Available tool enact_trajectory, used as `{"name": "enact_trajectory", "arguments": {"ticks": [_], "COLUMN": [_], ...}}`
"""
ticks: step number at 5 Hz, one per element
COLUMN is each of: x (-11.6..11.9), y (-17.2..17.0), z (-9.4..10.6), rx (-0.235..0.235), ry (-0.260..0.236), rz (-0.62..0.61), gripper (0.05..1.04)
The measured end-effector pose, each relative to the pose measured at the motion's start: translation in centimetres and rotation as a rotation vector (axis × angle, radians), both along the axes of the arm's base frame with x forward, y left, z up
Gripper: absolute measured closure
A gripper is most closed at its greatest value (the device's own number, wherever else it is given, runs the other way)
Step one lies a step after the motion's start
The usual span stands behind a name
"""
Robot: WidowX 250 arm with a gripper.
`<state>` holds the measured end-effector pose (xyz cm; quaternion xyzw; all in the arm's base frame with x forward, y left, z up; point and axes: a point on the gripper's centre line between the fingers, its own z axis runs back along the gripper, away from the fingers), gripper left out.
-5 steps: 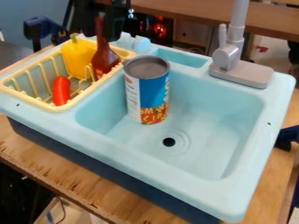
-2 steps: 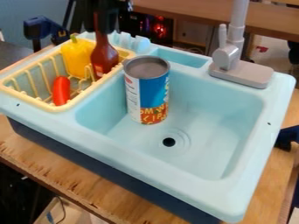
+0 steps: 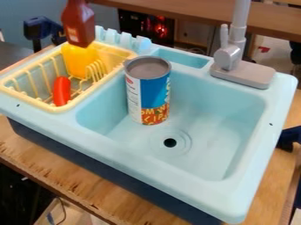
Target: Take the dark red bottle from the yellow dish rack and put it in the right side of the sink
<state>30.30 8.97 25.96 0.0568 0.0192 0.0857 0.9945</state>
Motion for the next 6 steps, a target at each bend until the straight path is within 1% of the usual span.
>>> {"name": "enact_trajectory", "arguments": {"ticks": [1,2,3,4,5,6], "x": [-1.0,-1.2,-1.5,-1.3,-0.8,0.3], "y": [-3.2,-7.3,-10.9,-13.6,-16.1,-17.4], "z": [1.0,0.9,0.4,0.2,-0.5,-2.6], "rx": [-0.032,-0.060,-0.066,-0.082,-0.104,-0.143], "ry": [0.018,0.062,0.085,0.060,0.023,0.017], "rz": [-0.023,-0.089,-0.152,-0.202,-0.261,-0.300], "gripper": [0.744,0.744,0.744,0.744,0.744,0.744]}}
